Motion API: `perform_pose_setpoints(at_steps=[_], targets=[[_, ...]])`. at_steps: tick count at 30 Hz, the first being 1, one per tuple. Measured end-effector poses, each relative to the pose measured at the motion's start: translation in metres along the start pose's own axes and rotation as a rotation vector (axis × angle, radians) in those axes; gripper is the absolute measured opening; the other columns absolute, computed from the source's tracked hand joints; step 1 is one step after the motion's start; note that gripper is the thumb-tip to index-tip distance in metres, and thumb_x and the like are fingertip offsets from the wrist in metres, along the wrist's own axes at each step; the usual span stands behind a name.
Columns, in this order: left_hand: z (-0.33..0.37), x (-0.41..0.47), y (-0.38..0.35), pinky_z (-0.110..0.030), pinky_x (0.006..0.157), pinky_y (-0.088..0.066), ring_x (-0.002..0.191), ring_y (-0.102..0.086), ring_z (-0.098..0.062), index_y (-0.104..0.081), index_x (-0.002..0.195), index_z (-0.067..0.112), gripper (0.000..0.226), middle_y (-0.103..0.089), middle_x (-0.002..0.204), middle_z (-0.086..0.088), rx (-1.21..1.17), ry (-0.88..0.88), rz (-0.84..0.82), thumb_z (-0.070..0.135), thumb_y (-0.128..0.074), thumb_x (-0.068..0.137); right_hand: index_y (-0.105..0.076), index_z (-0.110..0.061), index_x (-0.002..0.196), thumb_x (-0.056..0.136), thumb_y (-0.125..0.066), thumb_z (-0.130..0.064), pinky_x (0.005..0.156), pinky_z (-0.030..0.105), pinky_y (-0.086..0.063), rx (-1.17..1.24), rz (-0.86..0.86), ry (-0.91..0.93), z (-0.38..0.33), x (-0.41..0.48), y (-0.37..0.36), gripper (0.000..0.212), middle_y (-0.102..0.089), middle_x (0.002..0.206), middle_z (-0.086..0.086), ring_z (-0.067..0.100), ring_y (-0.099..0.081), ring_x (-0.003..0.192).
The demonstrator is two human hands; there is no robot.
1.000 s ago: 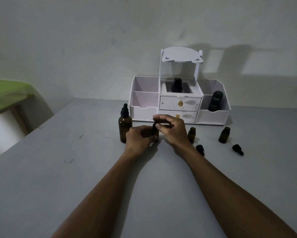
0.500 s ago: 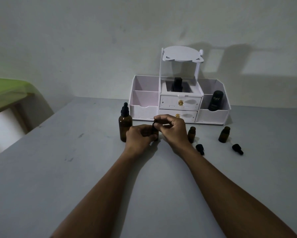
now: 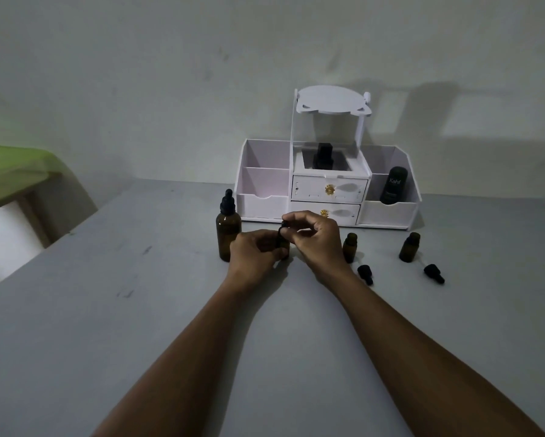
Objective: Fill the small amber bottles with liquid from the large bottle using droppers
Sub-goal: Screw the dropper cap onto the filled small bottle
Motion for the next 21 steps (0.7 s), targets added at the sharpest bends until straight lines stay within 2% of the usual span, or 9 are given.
perform_pose_setpoints(at_steps=[3, 5, 8, 10, 12, 16, 18, 21], targets=[[0.001, -0.001, 0.000, -0.023, 0.084, -0.057, 0.091, -0.071, -0.007, -0.075, 0.112, 0.013, 0.033, -0.076, 0.101, 0.005, 0.004, 0.001, 0.000, 0.008, -0.079, 0.080, -0.075, -0.018, 0.106, 0.083, -0.076, -0.008, 0.086, 0.027, -0.059, -0.001, 0.001, 0.003, -0.001, 0.000, -0.001, 0.025, -0.075, 0.098, -0.007, 0.005, -0.069, 0.093], [0.001, -0.001, 0.000, -0.021, 0.083, -0.058, 0.092, -0.071, -0.008, -0.074, 0.113, 0.013, 0.035, -0.076, 0.103, 0.005, 0.005, 0.000, 0.002, 0.008, -0.079, 0.080, -0.076, -0.017, 0.106, 0.084, -0.075, -0.007, 0.089, 0.029, -0.058, 0.006, -0.003, 0.000, 0.001, 0.000, -0.002, 0.025, -0.075, 0.101, -0.005, 0.007, -0.069, 0.096], [0.004, -0.002, 0.001, -0.005, 0.067, -0.050, 0.092, -0.069, -0.008, -0.073, 0.115, 0.011, 0.035, -0.075, 0.106, 0.002, 0.017, -0.018, -0.007, 0.007, -0.078, 0.081, -0.077, -0.016, 0.102, 0.083, -0.076, -0.006, 0.091, 0.032, -0.058, 0.009, -0.004, -0.005, 0.004, 0.002, -0.001, 0.021, -0.076, 0.099, -0.004, 0.010, -0.071, 0.096], [0.006, -0.002, 0.002, -0.002, 0.062, -0.047, 0.089, -0.068, -0.006, -0.073, 0.115, 0.010, 0.035, -0.074, 0.105, 0.002, 0.026, -0.026, -0.006, 0.006, -0.078, 0.081, -0.077, -0.015, 0.101, 0.082, -0.076, -0.006, 0.091, 0.031, -0.058, 0.008, -0.004, 0.000, 0.004, 0.002, 0.000, 0.021, -0.076, 0.099, -0.003, 0.009, -0.071, 0.095], [0.005, -0.003, 0.002, -0.006, 0.071, -0.051, 0.089, -0.069, -0.004, -0.073, 0.115, 0.011, 0.035, -0.075, 0.104, 0.004, 0.030, -0.028, -0.001, 0.007, -0.078, 0.081, -0.077, -0.015, 0.102, 0.083, -0.076, -0.006, 0.090, 0.030, -0.058, 0.015, -0.008, -0.003, 0.004, 0.003, -0.001, 0.021, -0.076, 0.099, -0.004, 0.009, -0.071, 0.095], [0.003, -0.006, 0.001, -0.020, 0.084, -0.050, 0.107, -0.068, -0.016, -0.068, 0.123, 0.012, 0.045, -0.072, 0.115, 0.001, 0.016, 0.002, 0.009, 0.010, -0.080, 0.080, -0.076, -0.015, 0.105, 0.083, -0.076, -0.008, 0.087, 0.026, -0.058, 0.006, -0.020, -0.008, 0.005, 0.002, 0.000, 0.023, -0.075, 0.100, -0.005, 0.006, -0.070, 0.095], [0.000, -0.009, 0.005, -0.020, 0.086, -0.046, 0.113, -0.064, -0.018, -0.061, 0.133, 0.010, 0.056, -0.067, 0.124, -0.004, 0.020, 0.020, 0.017, 0.014, -0.080, 0.080, -0.075, -0.016, 0.107, 0.082, -0.077, -0.008, 0.084, 0.021, -0.057, 0.010, -0.025, 0.007, 0.001, 0.001, 0.001, 0.026, -0.075, 0.100, -0.006, 0.002, -0.069, 0.093], [-0.004, -0.018, 0.018, -0.009, 0.079, -0.046, 0.100, -0.064, -0.007, -0.063, 0.129, 0.016, 0.049, -0.068, 0.122, -0.003, 0.047, 0.013, 0.028, 0.021, -0.078, 0.083, -0.072, -0.019, 0.114, 0.082, -0.077, -0.012, 0.081, 0.017, -0.057, 0.008, -0.007, 0.021, -0.007, 0.000, 0.004, 0.033, -0.073, 0.104, -0.010, 0.001, -0.067, 0.095]])
Point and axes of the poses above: each hand's wrist, its own x-axis towards the middle knuckle, its own y-axis out of the back of the hand, z = x × y, the point moved 9 cm from there along x, towards the middle knuckle
